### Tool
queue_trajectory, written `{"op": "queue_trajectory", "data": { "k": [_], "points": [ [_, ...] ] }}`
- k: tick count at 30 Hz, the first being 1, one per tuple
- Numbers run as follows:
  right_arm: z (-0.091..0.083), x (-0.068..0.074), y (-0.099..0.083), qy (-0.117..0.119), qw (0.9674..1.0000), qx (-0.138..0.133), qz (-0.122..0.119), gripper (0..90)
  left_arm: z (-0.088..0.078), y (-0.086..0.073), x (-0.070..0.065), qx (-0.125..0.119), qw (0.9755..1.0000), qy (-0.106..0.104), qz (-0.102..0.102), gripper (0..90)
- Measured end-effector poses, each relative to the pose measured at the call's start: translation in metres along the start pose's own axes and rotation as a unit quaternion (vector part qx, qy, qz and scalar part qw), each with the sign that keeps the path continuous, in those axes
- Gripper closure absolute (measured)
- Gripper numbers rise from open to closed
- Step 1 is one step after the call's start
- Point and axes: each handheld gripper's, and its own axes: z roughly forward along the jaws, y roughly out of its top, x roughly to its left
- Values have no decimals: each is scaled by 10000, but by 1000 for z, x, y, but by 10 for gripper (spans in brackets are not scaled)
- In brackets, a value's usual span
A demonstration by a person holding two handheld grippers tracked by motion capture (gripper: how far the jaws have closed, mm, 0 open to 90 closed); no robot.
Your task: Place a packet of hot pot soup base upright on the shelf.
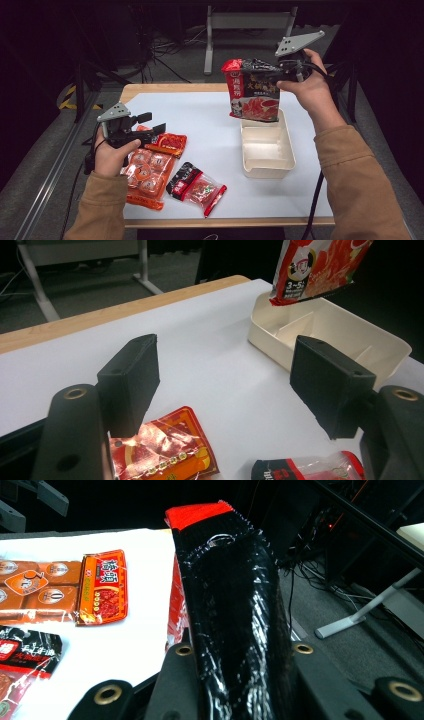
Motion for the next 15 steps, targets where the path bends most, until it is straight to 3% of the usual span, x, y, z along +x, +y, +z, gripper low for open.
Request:
{"op": "queue_trajectory", "data": {
  "k": [15],
  "points": [
    [-2, -23, -21, -166, 9997, -182, -25, 769, 2, -2, 2, 184, 9998, 61, -29, 280]
  ]
}}
